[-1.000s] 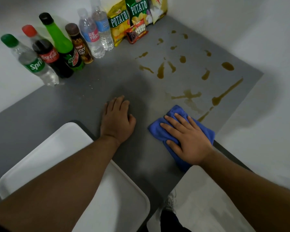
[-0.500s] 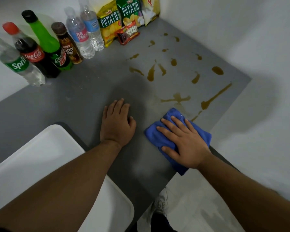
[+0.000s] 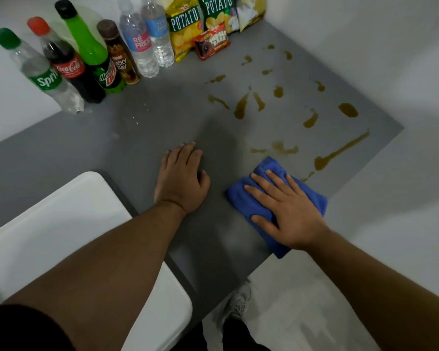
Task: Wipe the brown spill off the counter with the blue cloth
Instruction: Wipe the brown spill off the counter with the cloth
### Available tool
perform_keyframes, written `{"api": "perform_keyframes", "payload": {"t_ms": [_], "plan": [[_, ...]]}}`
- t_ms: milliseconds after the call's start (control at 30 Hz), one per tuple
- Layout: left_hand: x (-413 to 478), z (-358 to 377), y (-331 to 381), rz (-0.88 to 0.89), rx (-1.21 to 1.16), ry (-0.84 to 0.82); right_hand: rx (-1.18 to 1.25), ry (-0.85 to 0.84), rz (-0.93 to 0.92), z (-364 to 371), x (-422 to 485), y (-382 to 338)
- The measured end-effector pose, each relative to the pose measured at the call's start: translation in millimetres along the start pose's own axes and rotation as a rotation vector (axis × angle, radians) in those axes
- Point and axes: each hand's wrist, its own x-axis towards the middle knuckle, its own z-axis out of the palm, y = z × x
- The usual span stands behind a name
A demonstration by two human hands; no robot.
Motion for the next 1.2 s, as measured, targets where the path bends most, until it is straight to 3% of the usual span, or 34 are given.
{"api": "perform_keyframes", "payload": {"t_ms": [267, 533, 733, 867, 1100, 1200], "plan": [[-0.3, 0.2, 1.0, -0.026, -0.041, -0.006, -0.043, 0.042, 0.296, -8.5, 50.7, 2.2], [0.7, -2.2, 1.0, -0.03, -0.054, -0.028, 0.022, 0.046, 0.055, 0.7, -0.8, 17.1], [2.7, -0.6, 1.4, -0.031, -0.046, -0.027, -0.026, 0.05, 0.323, -11.7, 41.1, 42.6], [3.5, 0.6, -0.4, -0.019, -0.029, -0.029, 0.002, 0.067, 0.389, -11.8, 77.6, 21.2], [2.5, -2.4, 1.4, -0.024, -0.022, -0.039, 0.024, 0.036, 0.053, -4.9, 31.8, 26.8], [1.6, -3.8, 3.3, -0.025, -0.021, -0.045, 0.003, 0.007, 0.047, -9.1, 23.9, 53.5]]}}
